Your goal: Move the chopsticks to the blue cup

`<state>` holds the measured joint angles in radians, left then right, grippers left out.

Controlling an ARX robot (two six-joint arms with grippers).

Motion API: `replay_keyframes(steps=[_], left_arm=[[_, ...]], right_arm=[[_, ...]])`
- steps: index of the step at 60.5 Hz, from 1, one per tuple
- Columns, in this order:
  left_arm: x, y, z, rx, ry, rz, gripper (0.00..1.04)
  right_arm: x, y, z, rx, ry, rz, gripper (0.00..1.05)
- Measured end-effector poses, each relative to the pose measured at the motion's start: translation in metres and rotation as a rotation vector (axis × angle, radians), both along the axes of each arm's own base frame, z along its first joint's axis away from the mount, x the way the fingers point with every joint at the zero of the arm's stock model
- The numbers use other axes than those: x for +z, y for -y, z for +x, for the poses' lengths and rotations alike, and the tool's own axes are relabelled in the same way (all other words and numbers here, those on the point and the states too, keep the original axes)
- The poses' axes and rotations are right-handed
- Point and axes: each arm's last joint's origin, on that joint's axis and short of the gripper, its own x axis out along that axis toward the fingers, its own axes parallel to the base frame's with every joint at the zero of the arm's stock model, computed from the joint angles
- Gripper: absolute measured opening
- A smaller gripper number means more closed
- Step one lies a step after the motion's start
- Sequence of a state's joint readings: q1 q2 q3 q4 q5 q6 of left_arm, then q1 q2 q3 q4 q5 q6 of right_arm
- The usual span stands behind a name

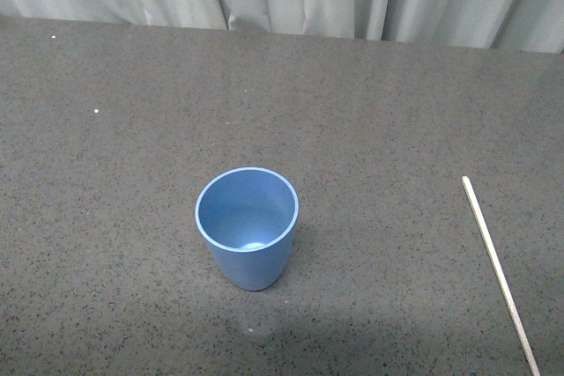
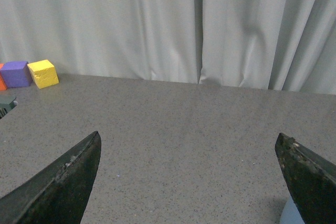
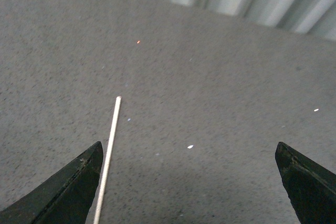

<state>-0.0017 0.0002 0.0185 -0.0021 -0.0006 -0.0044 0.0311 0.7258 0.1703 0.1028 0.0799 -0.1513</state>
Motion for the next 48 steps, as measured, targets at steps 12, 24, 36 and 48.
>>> replay_keyframes(steps=[12, 24, 36, 48], left_arm=[[0.000, 0.000, 0.000, 0.000, 0.000, 0.000, 0.98], [0.000, 0.000, 0.000, 0.000, 0.000, 0.000, 0.98], [0.000, 0.000, 0.000, 0.000, 0.000, 0.000, 0.98], [0.000, 0.000, 0.000, 0.000, 0.000, 0.000, 0.98]], right_arm=[[-0.015, -0.006, 0.044, 0.033, -0.224, 0.068, 0.95], [-0.040, -0.013, 0.081, 0.017, -0.455, 0.139, 0.95], [-0.066, -0.022, 0.104, -0.007, -0.591, 0.181, 0.95], [-0.087, -0.034, 0.122, -0.015, -0.691, 0.211, 0.95]])
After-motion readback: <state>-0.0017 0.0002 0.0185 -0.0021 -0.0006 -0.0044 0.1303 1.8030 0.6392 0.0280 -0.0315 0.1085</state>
